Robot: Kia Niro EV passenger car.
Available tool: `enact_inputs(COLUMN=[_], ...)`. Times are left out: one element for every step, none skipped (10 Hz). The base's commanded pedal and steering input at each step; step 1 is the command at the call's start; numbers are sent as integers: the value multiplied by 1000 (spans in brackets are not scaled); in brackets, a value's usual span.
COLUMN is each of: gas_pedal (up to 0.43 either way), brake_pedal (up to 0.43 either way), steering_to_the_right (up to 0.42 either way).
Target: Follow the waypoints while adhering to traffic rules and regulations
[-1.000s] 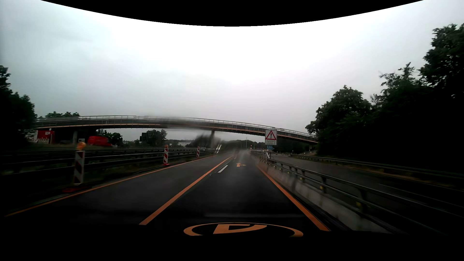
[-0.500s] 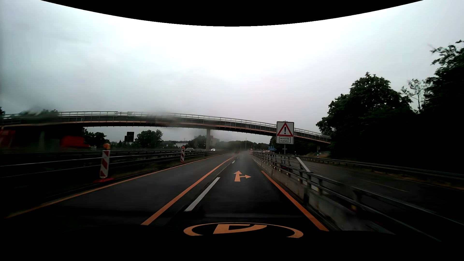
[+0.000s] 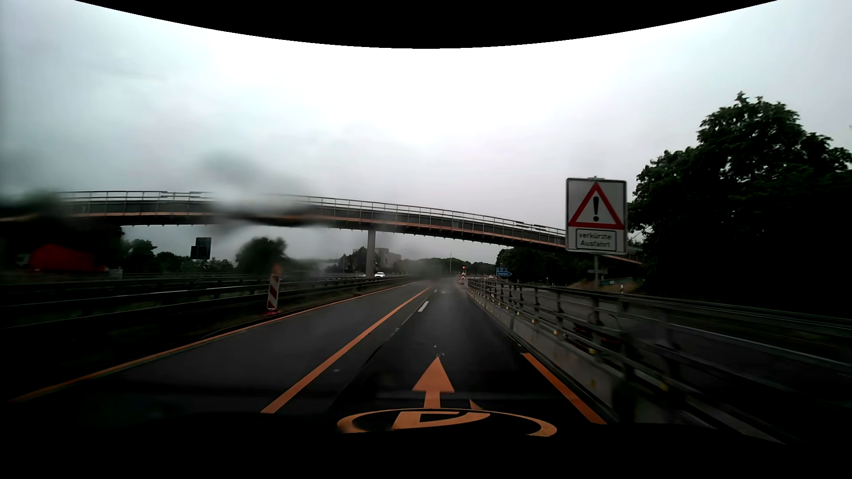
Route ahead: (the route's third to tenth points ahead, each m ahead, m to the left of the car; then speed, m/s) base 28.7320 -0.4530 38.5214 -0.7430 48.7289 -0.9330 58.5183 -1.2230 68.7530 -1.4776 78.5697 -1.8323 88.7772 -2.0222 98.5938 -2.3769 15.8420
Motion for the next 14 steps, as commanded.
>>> enact_inputs(gas_pedal=[189, 189, 189, 189, 177, 177, 169, 169, 157, 157, 150, 150, 150, 150], brake_pedal=[0, 0, 0, 0, 0, 0, 0, 0, 0, 0, 0, 0, 0, 0], steering_to_the_right=[3, 2, 3, 3, 3, 3, 3, 3, 3, 3, 3, 3, 3, 3])
